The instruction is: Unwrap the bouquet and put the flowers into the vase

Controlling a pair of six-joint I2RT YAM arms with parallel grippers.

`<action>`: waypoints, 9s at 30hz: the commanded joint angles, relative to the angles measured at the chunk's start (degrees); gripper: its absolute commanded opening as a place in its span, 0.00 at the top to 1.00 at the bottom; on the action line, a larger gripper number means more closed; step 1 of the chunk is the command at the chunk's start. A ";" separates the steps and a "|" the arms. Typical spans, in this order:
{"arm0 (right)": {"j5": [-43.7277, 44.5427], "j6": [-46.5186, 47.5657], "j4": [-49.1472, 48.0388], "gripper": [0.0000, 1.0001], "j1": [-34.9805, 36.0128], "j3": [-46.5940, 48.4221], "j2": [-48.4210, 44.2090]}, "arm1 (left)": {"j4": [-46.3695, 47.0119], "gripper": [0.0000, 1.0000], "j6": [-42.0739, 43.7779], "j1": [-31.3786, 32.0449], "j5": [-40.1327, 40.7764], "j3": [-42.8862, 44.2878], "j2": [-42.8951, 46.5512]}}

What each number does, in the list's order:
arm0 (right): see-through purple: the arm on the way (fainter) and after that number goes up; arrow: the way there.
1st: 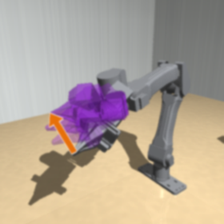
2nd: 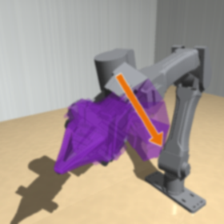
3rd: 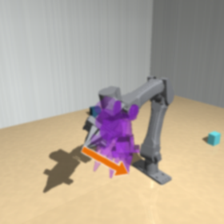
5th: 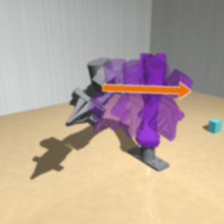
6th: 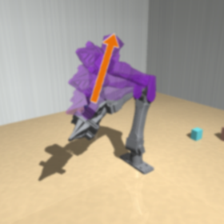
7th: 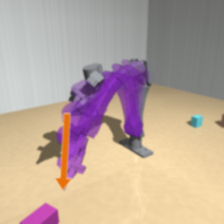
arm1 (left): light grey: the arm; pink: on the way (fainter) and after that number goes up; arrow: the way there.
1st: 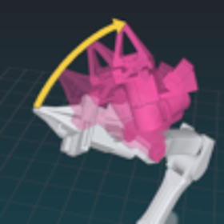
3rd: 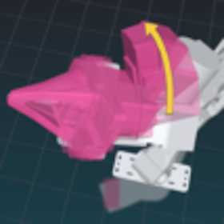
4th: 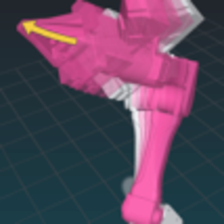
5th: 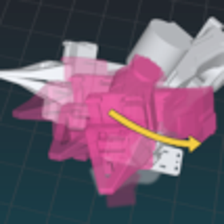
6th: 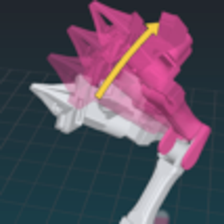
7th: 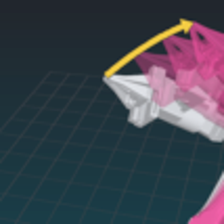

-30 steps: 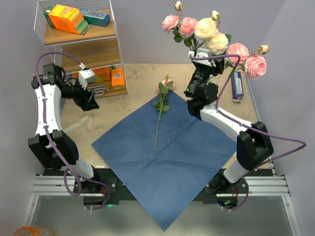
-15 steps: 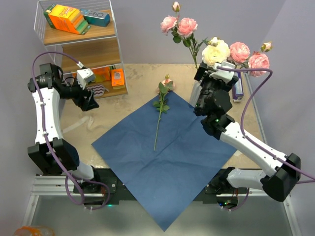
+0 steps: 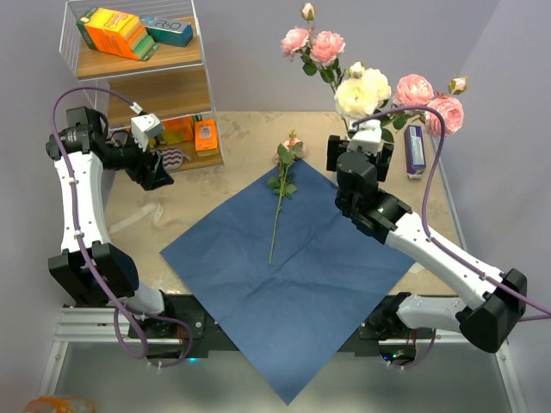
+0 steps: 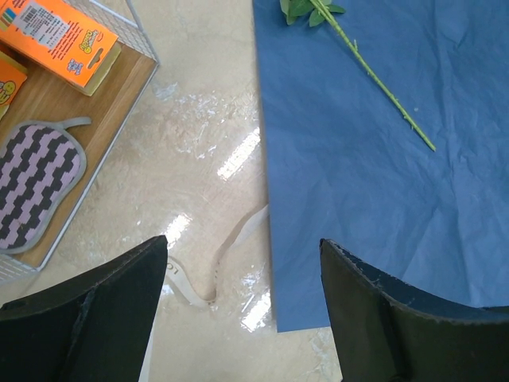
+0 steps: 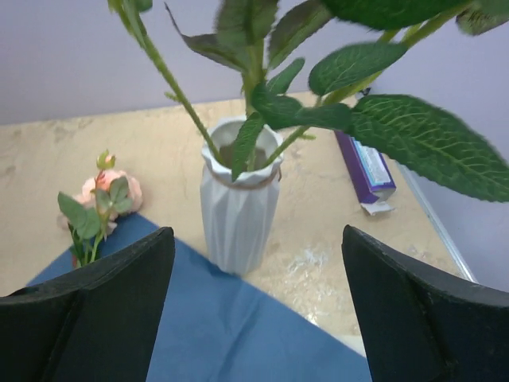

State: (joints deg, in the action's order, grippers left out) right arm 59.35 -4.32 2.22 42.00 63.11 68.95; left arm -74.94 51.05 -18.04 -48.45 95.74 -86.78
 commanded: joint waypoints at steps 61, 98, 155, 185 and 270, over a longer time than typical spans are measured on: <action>-18.57 -34.88 13.78 0.34 5.03 25.31 55.50 | -0.38 0.18 3.36 -0.77 -1.92 -2.93 1.53; -20.68 3.92 -17.50 1.00 10.90 16.52 26.89 | -0.30 0.19 4.50 -1.12 -0.77 -5.39 2.76; -23.84 51.78 -98.11 1.00 -11.85 18.01 32.74 | -0.39 0.20 6.08 -1.73 0.28 -1.09 -4.89; -27.10 52.30 -96.78 1.00 -12.38 20.13 31.33 | -0.39 0.20 7.05 -1.82 -0.42 -3.55 -4.62; -26.65 41.23 -7.15 0.01 15.21 45.52 16.75 | -0.21 0.18 -1.30 -2.17 -0.59 -0.82 3.20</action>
State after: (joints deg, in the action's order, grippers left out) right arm 33.91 33.67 -6.92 53.32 107.48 87.66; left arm -74.63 49.50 -19.77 -47.75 94.80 -85.45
